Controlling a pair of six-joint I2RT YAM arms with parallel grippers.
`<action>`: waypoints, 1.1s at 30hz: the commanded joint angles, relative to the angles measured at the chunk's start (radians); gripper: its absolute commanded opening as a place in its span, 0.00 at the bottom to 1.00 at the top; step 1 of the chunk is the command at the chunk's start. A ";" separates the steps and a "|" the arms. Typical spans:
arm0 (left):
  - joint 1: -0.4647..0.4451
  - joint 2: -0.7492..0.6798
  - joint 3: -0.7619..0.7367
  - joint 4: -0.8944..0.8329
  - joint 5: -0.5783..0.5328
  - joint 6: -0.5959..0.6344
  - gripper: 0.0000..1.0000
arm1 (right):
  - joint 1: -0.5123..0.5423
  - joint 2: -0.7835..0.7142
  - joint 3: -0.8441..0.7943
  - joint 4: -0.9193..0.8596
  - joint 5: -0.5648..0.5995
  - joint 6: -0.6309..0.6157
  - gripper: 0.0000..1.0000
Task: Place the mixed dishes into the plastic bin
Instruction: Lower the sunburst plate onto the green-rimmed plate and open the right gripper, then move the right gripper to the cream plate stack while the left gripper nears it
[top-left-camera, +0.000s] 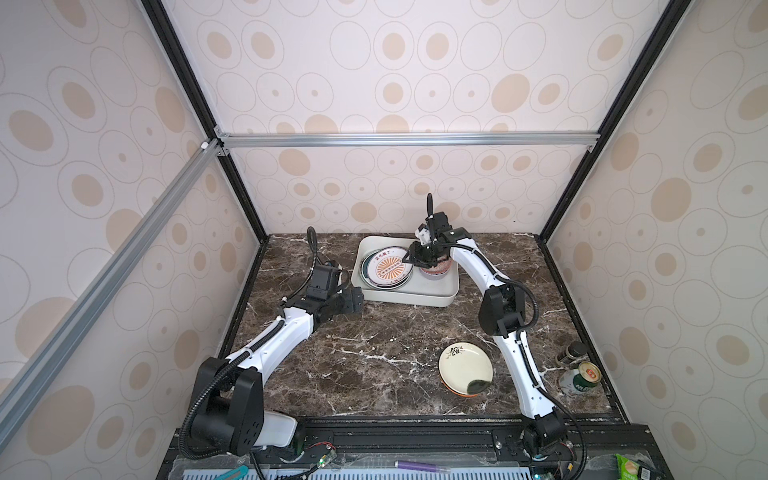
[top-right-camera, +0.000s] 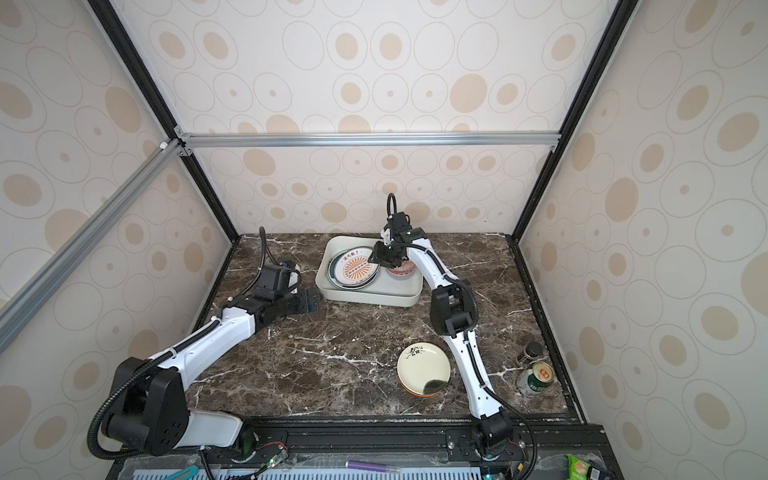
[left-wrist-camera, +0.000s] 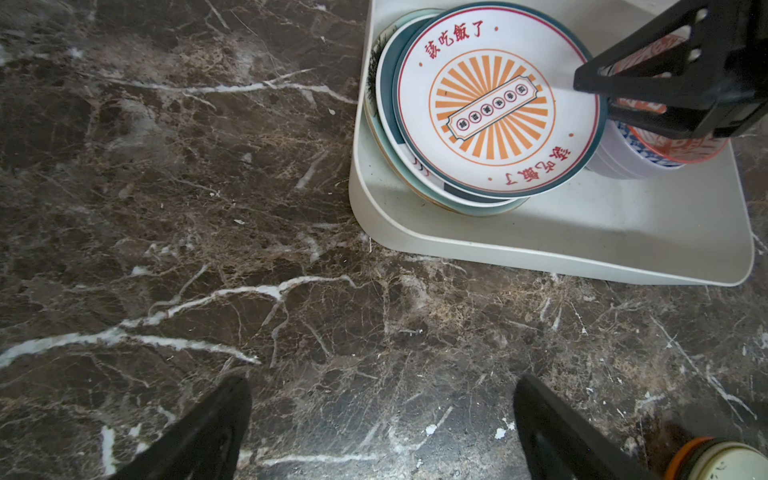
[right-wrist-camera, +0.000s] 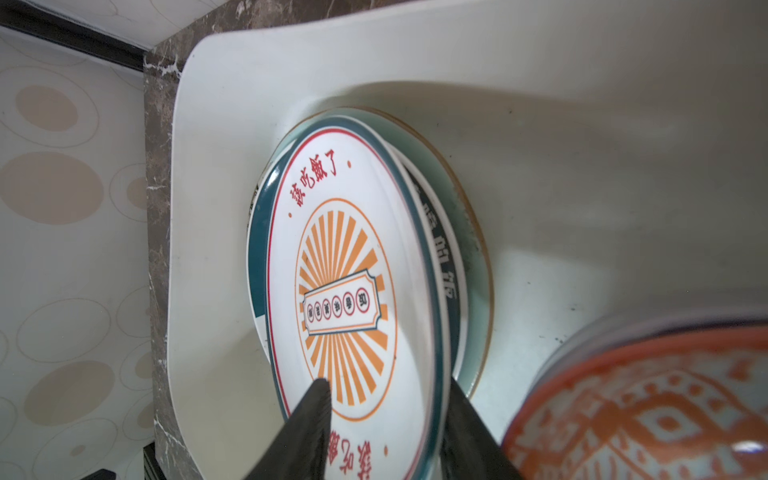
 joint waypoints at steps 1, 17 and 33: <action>0.008 -0.022 -0.004 0.013 0.010 0.008 0.99 | 0.006 -0.013 0.030 -0.047 0.014 -0.024 0.49; 0.009 -0.077 -0.040 0.033 0.036 0.001 0.99 | 0.024 -0.108 0.014 -0.069 0.016 -0.052 0.57; -0.001 -0.142 -0.084 0.051 0.077 -0.043 0.99 | 0.038 -0.318 -0.132 -0.114 0.025 -0.117 0.60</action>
